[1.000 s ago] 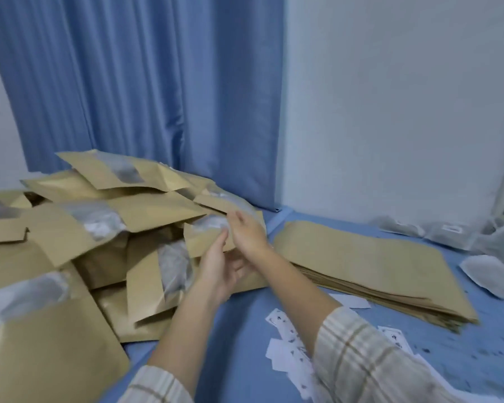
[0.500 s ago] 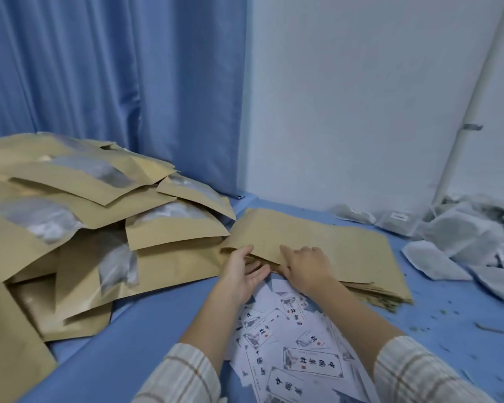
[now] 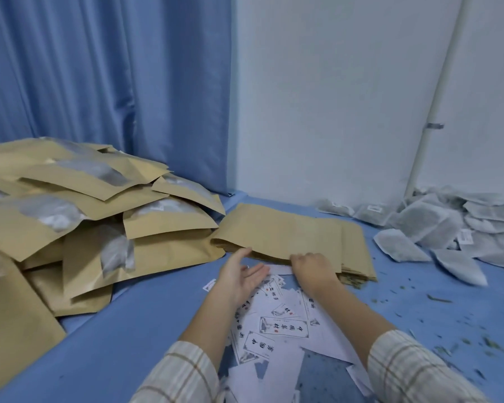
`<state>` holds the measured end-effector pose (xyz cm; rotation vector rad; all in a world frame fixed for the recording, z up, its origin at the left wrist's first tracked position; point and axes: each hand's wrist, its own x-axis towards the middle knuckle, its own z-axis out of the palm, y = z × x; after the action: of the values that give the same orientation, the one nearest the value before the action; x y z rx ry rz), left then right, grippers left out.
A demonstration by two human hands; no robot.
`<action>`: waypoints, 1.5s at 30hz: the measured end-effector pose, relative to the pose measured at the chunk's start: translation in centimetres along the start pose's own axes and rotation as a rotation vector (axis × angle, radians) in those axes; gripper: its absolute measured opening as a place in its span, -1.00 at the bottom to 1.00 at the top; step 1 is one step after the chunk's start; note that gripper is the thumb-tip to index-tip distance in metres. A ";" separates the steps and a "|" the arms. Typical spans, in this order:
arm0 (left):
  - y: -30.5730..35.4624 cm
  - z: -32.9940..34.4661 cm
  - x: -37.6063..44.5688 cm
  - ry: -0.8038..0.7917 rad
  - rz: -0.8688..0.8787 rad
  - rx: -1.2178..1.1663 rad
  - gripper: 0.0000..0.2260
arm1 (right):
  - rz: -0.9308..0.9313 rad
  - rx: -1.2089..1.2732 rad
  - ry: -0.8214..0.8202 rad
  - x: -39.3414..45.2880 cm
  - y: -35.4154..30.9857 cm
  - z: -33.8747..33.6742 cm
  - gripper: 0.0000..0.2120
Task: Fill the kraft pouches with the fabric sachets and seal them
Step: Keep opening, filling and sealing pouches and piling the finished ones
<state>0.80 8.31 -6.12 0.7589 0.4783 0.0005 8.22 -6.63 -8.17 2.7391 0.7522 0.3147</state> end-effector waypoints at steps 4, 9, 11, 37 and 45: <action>-1.0 0.9 -0.2 -0.017 -0.007 -0.031 -0.38 | -0.092 -0.113 0.376 -2.9 1.2 -0.7 -0.77; -1.1 2.5 -1.0 -0.151 0.056 -0.049 -0.57 | -0.294 0.037 0.889 -6.0 3.7 -0.8 -0.80; -0.9 3.0 -1.8 -0.196 0.110 -0.067 -0.72 | -0.387 0.016 0.940 -7.8 4.2 -0.8 -0.84; -10.2 4.5 -11.1 -0.293 0.560 2.139 0.12 | 0.955 1.967 0.563 -17.6 2.2 -4.9 -0.81; -11.1 5.6 -12.1 -0.525 0.362 1.628 -0.08 | 0.937 2.511 0.494 -18.4 1.9 -2.7 -0.92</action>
<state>-9.59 -5.55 -4.91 2.3500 -0.3012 -0.2730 -7.17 -17.28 -7.45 5.0984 -1.8495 0.0437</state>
